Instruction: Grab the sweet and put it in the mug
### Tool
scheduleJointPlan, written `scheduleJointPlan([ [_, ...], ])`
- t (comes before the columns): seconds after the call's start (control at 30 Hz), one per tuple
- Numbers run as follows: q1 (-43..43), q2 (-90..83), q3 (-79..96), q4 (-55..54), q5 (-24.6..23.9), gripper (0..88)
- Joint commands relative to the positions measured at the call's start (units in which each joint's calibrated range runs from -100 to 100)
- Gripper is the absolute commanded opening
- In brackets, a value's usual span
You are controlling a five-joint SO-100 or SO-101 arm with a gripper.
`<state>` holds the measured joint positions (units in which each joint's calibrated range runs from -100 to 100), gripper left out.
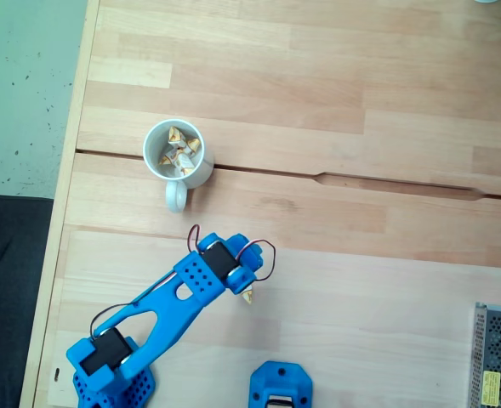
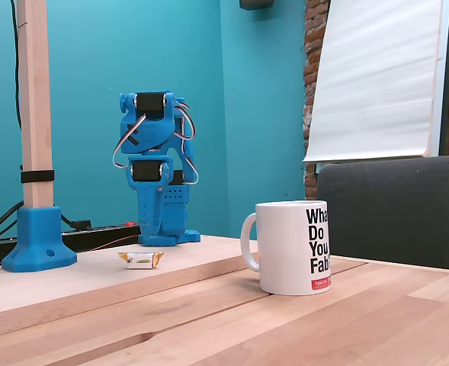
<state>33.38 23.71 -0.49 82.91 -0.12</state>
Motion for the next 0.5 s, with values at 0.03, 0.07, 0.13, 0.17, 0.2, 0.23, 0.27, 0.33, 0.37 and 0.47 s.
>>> scheduleJointPlan([
  [0.03,0.6,0.2,1.3,0.5,0.1,22.1],
  [0.07,0.6,0.6,1.6,0.5,0.1,22.1],
  [0.13,0.6,1.1,2.0,0.4,0.1,22.4],
  [0.17,0.6,1.3,2.0,0.4,0.1,22.5],
  [0.2,0.6,1.3,2.1,0.4,0.1,22.7],
  [0.23,0.6,1.3,2.1,0.4,0.1,22.8],
  [0.27,0.6,1.3,2.3,0.4,0.1,22.8],
  [0.33,0.7,1.3,2.9,0.4,0.1,23.0],
  [0.37,0.7,1.4,3.1,0.5,0.1,23.1],
  [0.47,0.7,1.6,3.6,0.5,0.1,23.1],
])
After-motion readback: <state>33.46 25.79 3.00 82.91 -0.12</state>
